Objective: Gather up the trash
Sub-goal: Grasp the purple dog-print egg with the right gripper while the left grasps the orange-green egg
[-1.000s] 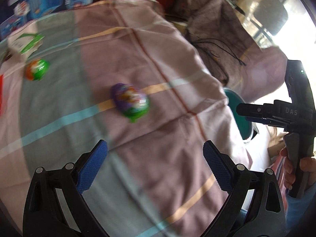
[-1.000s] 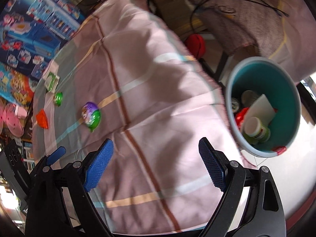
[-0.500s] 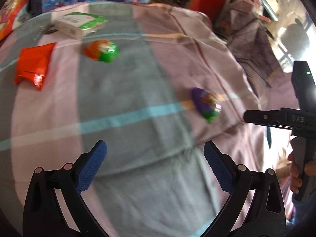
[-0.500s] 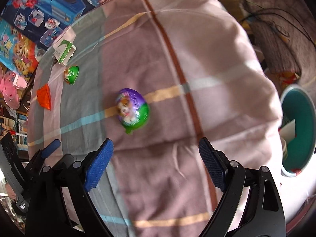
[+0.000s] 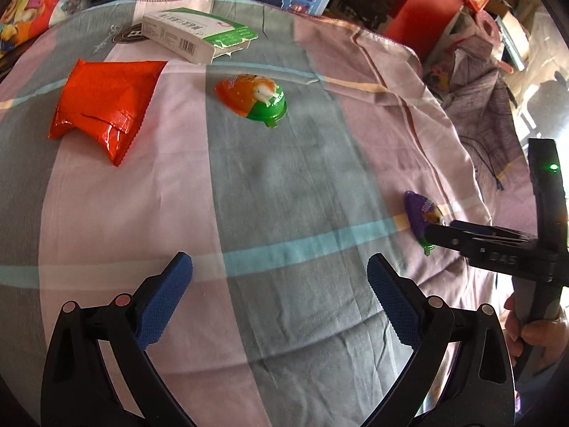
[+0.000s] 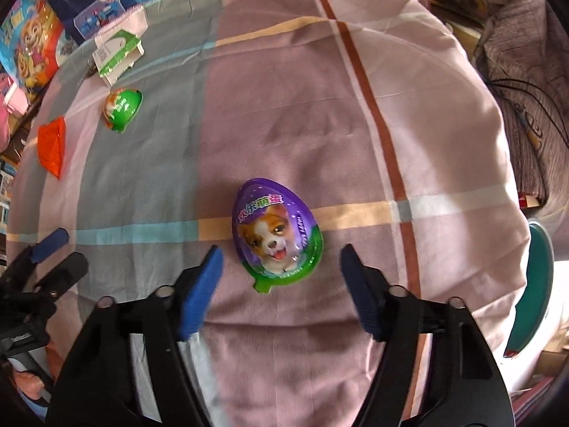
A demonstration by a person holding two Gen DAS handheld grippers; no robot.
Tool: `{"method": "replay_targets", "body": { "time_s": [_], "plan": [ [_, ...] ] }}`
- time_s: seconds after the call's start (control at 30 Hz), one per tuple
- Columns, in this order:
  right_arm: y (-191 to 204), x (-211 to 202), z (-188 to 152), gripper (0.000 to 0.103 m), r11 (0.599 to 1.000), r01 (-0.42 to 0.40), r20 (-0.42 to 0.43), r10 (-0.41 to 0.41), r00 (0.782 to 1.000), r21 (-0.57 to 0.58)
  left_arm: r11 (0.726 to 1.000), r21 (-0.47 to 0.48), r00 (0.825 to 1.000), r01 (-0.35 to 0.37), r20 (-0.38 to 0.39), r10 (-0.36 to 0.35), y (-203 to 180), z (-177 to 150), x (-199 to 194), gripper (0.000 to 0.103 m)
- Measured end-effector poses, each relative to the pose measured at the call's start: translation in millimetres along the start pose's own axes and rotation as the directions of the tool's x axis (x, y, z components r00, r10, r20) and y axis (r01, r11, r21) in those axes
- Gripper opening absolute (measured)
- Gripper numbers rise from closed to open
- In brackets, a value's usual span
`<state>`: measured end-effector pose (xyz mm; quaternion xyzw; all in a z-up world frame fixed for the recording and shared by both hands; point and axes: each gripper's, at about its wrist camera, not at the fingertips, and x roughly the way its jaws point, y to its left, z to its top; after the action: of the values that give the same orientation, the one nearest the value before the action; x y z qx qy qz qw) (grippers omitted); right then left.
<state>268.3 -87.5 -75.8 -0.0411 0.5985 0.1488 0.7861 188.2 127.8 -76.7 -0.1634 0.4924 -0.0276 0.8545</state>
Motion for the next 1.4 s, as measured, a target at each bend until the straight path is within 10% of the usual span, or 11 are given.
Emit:
{"method": "replay_targets", "body": {
  "time_s": [0.27,1.03,1.4],
  "plan": [
    [15.6,9.4,5.8,0.048,0.995,0.071,0.017,-0.07,0.997,-0.066,1.0,0.024,1.0,-0.001,0.007,0.001,2.0,3.0,2.7,0.099],
    [10.1,9.7,95.4,0.048,0.987,-0.154,0.037,0.152,0.988,0.054,0.998,0.019,0.997,-0.059,0.042,0.059,-12.1,95.2,39.2,0.098],
    [-6.8,20.7,97.0,0.048,0.973,-0.223,0.042,0.22,0.975,0.067,0.957,0.051,0.957,-0.286,0.063,0.283,-24.2,124.7,78.7,0.057]
  ]
}}
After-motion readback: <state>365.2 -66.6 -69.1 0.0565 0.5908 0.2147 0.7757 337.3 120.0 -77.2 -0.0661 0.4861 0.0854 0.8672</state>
